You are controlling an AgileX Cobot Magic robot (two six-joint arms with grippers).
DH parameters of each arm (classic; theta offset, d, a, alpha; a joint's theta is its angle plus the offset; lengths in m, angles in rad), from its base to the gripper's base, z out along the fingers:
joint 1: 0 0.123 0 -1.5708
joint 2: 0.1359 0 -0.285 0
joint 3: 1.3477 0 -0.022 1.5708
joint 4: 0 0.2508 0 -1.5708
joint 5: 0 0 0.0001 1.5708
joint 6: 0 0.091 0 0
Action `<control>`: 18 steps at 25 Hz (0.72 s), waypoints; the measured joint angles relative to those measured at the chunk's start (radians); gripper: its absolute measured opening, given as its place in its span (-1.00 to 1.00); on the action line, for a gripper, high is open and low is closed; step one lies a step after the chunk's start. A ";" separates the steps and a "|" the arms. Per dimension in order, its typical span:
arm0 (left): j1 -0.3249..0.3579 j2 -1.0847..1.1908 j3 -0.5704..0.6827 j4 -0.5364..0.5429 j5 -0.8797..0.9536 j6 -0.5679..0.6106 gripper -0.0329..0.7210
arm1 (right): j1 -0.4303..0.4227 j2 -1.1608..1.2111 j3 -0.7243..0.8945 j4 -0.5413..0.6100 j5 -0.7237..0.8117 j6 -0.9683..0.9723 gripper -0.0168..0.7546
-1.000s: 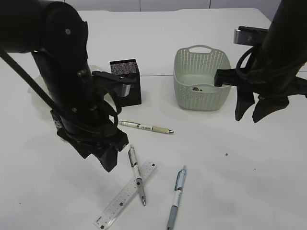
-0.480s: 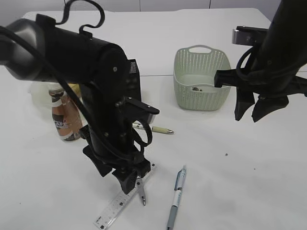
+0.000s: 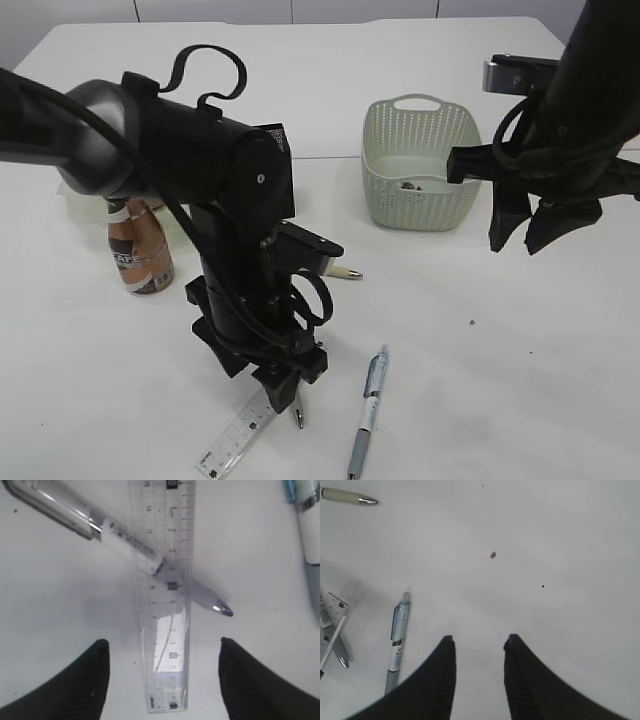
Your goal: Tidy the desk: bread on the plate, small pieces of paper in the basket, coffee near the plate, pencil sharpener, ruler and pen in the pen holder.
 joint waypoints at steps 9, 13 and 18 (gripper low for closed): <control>0.000 0.002 -0.001 0.000 -0.037 0.000 0.42 | 0.000 0.000 0.000 0.000 -0.001 0.000 -0.32; 0.000 0.002 -0.001 0.000 -0.045 0.000 0.42 | 0.000 0.000 0.000 0.000 -0.001 0.000 -0.32; 0.000 0.017 -0.002 0.000 -0.045 0.000 0.42 | 0.000 0.000 0.000 0.000 -0.001 0.000 -0.32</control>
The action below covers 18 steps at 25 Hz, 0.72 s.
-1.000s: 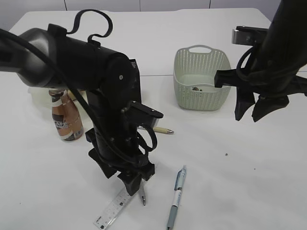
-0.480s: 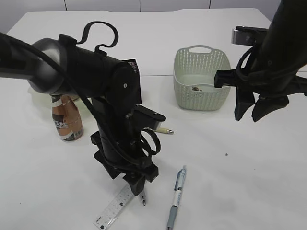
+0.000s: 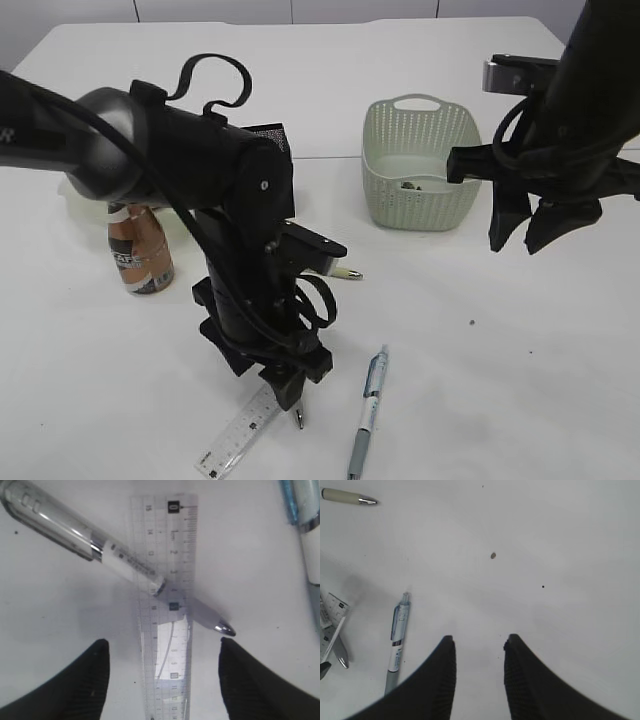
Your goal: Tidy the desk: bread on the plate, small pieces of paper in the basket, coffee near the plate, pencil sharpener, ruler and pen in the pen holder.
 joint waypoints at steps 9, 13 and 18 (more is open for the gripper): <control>0.000 0.030 0.000 0.000 0.002 0.001 0.42 | 0.000 0.000 0.000 0.000 0.000 0.000 -0.32; 0.000 0.040 0.000 0.000 0.006 0.006 0.41 | 0.000 0.000 0.000 0.000 0.000 -0.002 -0.32; 0.000 0.042 0.000 0.000 0.006 0.014 0.41 | 0.000 0.000 0.000 0.000 -0.004 -0.006 -0.33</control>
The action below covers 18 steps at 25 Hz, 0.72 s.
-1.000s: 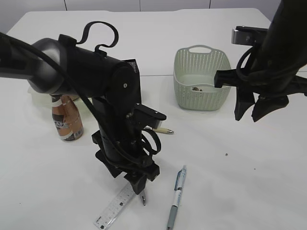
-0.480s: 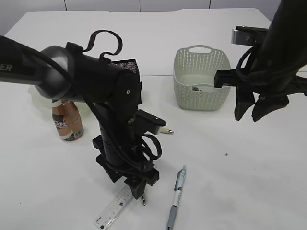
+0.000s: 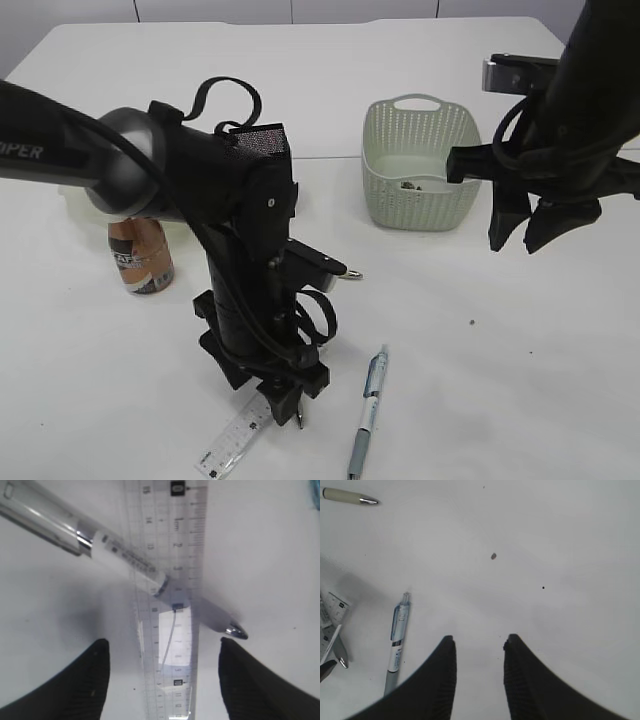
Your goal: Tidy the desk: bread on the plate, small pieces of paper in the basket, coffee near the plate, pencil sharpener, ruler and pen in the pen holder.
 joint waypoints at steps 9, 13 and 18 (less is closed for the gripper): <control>0.000 0.012 0.000 0.000 0.004 0.003 0.41 | 0.000 0.000 0.000 0.000 0.000 -0.011 -0.33; 0.000 0.012 0.000 0.000 0.004 0.005 0.41 | 0.000 0.000 0.000 0.000 -0.002 -0.014 -0.33; 0.000 0.012 0.000 0.000 0.004 0.005 0.41 | 0.000 0.000 0.000 0.000 -0.002 -0.015 -0.33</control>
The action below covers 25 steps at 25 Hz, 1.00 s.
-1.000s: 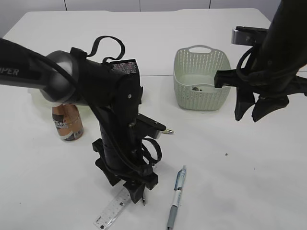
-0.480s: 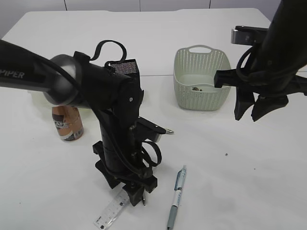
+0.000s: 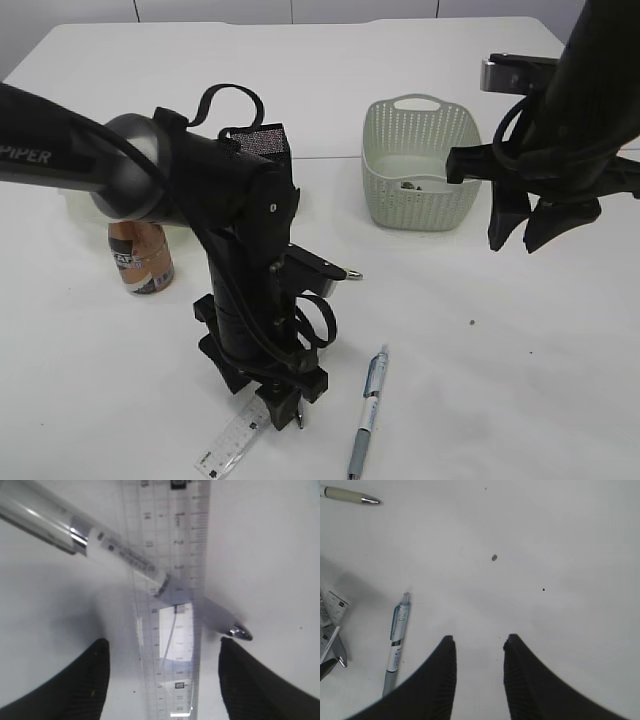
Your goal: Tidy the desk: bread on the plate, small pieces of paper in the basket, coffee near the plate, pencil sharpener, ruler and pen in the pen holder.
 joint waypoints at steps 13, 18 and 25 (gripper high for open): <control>0.000 0.000 0.000 -0.008 -0.002 0.008 0.41 | 0.000 0.000 0.000 0.000 -0.002 0.000 -0.33; 0.000 0.002 0.000 -0.008 -0.002 0.011 0.41 | 0.000 0.000 0.000 0.000 -0.002 0.000 -0.33; 0.000 0.013 -0.004 -0.008 -0.002 0.011 0.41 | 0.000 0.000 0.000 0.000 -0.002 0.000 -0.33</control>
